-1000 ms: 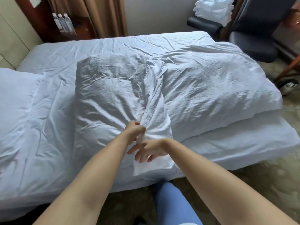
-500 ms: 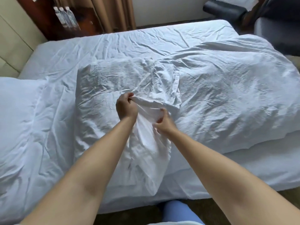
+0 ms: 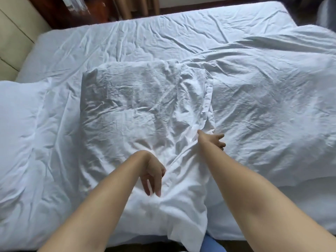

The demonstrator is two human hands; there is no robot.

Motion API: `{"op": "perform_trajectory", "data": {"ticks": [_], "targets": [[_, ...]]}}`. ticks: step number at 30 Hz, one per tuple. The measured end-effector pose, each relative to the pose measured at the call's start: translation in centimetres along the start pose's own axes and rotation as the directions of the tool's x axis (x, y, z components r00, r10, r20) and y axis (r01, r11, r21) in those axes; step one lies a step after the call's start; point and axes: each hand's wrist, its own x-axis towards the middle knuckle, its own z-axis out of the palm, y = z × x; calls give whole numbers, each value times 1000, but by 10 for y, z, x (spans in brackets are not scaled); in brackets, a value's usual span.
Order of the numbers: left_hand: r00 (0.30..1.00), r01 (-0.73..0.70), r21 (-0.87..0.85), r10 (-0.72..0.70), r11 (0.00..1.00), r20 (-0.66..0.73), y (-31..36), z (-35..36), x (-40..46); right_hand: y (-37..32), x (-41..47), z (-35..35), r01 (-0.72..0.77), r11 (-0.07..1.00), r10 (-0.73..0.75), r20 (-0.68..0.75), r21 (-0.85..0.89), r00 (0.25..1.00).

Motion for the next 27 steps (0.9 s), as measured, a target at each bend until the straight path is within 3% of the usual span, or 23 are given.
{"op": "perform_trajectory", "data": {"ticks": [2, 4, 5, 6, 8, 10, 12, 14, 17, 19, 23, 27], "targets": [[998, -9, 7, 9, 1000, 55, -3, 4, 4, -6, 4, 1, -51, 985, 23, 167, 163, 986], [997, -54, -51, 51, 997, -55, -9, 0, 5, -11, -4, 10, 141, 971, -168, 130, 191, 977], [977, -114, -142, 85, 983, -196, -14, -5, 4, -13, -13, 17, 303, 943, -320, 116, 139, 940], [921, -212, -273, 99, 938, -377, -17, -13, 3, -16, -26, 22, 457, 886, -464, 147, 78, 874], [713, -509, -475, 42, 718, -700, -19, -30, -4, -16, -49, 31, 616, 786, -587, 380, 55, 715], [524, -730, -490, -69, 476, -849, -17, -50, -14, -10, -64, 37, 661, 750, -484, 697, 20, 529], [435, -787, -444, -126, 428, -892, -16, -66, -23, -1, -70, 35, 681, 726, -299, 845, -100, 443], [426, -774, -406, -73, 486, -902, -16, -77, -29, 0, -70, 33, 583, 808, -294, 800, -84, 523], [444, -741, -353, 21, 571, -896, -11, -91, -35, -16, -51, 43, 300, 943, -328, 556, 145, 764], [434, -727, -316, 51, 609, -899, -2, -101, -37, -33, -39, 45, 139, 955, -257, 497, 263, 829], [449, -748, -314, 98, 585, -888, 23, -121, -38, -64, -23, 40, -120, 877, -147, 497, 466, 855], [441, -748, -305, 97, 590, -892, 42, -151, -31, -83, -7, 43, -292, 844, -93, 660, 450, 746]]}}
